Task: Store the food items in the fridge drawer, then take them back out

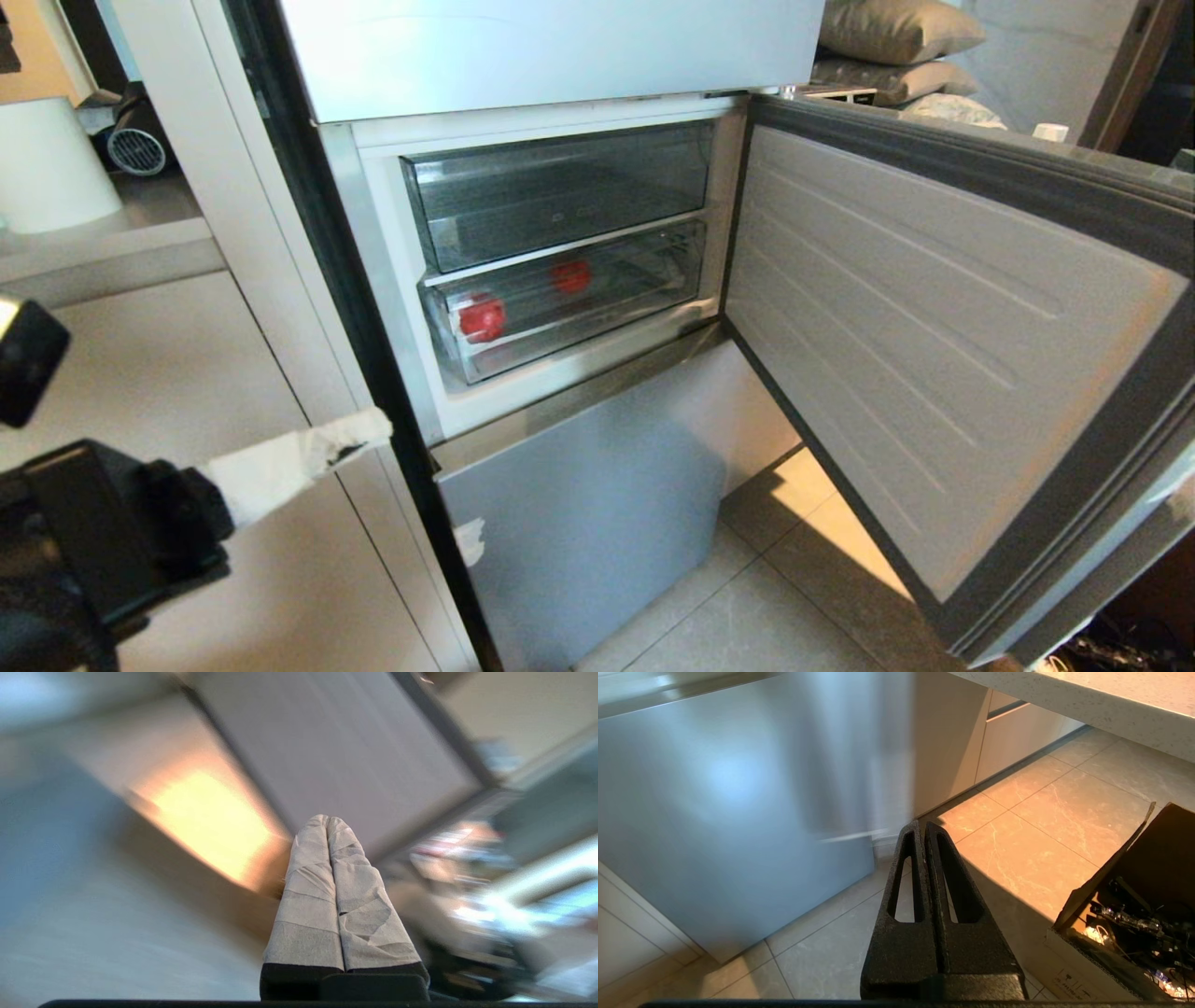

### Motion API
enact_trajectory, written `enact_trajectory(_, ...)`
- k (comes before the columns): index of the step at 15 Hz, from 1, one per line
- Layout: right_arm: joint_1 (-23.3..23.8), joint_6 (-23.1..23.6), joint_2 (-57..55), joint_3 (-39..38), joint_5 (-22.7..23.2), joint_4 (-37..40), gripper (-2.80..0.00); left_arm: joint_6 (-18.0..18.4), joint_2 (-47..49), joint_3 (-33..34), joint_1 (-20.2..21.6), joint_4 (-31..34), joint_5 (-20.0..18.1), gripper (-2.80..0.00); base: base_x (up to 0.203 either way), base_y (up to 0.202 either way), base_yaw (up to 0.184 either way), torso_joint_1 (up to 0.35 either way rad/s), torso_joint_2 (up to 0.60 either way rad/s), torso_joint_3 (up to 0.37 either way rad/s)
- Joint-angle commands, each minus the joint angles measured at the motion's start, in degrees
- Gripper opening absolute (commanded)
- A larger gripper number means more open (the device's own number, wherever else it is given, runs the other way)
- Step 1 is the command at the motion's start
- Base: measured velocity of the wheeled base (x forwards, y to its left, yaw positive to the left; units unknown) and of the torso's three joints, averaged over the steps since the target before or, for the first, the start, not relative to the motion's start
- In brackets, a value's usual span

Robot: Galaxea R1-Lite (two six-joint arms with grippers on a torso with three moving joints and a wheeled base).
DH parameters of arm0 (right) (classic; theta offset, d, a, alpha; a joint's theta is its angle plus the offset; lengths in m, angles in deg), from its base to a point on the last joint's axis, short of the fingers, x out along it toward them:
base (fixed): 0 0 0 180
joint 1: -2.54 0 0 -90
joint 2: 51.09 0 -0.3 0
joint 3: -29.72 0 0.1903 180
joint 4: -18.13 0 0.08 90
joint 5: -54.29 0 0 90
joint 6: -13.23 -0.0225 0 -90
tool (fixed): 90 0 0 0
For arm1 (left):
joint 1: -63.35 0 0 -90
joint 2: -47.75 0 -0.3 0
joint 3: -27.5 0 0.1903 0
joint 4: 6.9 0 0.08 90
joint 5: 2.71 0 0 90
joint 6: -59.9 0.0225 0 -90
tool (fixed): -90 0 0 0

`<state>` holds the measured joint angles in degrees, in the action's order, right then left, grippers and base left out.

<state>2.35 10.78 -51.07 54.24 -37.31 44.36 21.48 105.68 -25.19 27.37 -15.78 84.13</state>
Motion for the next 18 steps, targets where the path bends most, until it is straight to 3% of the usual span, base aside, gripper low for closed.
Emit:
enact_trajectory(1, 0.0, 0.0, -0.1, 0.0, -0.1, 0.0, -2.8, 10.7, -6.1, -3.3, 8.1, 6.8, 0.1, -2.8, 0.0, 0.0, 0.0, 0.0, 0.0, 0.0)
enact_trajectory(3, 0.0, 0.0, 0.0, 0.0, -0.1, 0.0, -2.8, 21.8, -10.5, -4.5, 14.6, 12.9, 0.1, -2.8, 0.0, 0.0, 0.0, 0.0, 0.0, 0.0)
enact_trajectory(4, 0.0, 0.0, 0.0, 0.0, 0.0, 0.0, -2.8, 25.2, -13.0, -4.2, 15.8, 15.4, 0.2, -2.8, 0.0, 0.0, 0.0, 0.0, 0.0, 0.0)
enact_trajectory(8, 0.0, 0.0, 0.0, 0.0, -0.1, 0.0, -2.8, 28.2, -26.1, -1.0, 18.7, 25.7, 6.4, -2.8, 0.0, 0.0, 0.0, 0.0, 0.0, 0.0)
enact_trajectory(11, 0.0, 0.0, -0.1, 0.0, 0.0, 0.0, -2.8, 30.7, -35.5, 9.2, 28.3, 29.6, 7.8, -2.8, 0.0, 0.0, 0.0, 0.0, 0.0, 0.0)
enact_trajectory(15, 0.0, 0.0, 0.0, 0.0, 0.0, 0.0, -2.8, 38.6, -41.2, 26.9, 30.4, 28.3, 6.6, -2.8, 0.0, 0.0, 0.0, 0.0, 0.0, 0.0)
enact_trajectory(16, 0.0, 0.0, 0.0, 0.0, 0.0, 0.0, -2.8, 40.9, -41.5, 29.2, 30.5, 28.0, 5.1, -2.8, 0.0, 0.0, 0.0, 0.0, 0.0, 0.0)
enact_trajectory(18, 0.0, 0.0, -0.1, 0.0, -0.1, 0.0, -2.8, 43.1, -41.7, 28.6, 30.6, 34.8, 2.7, -2.8, 0.0, 0.0, 0.0, 0.0, 0.0, 0.0)
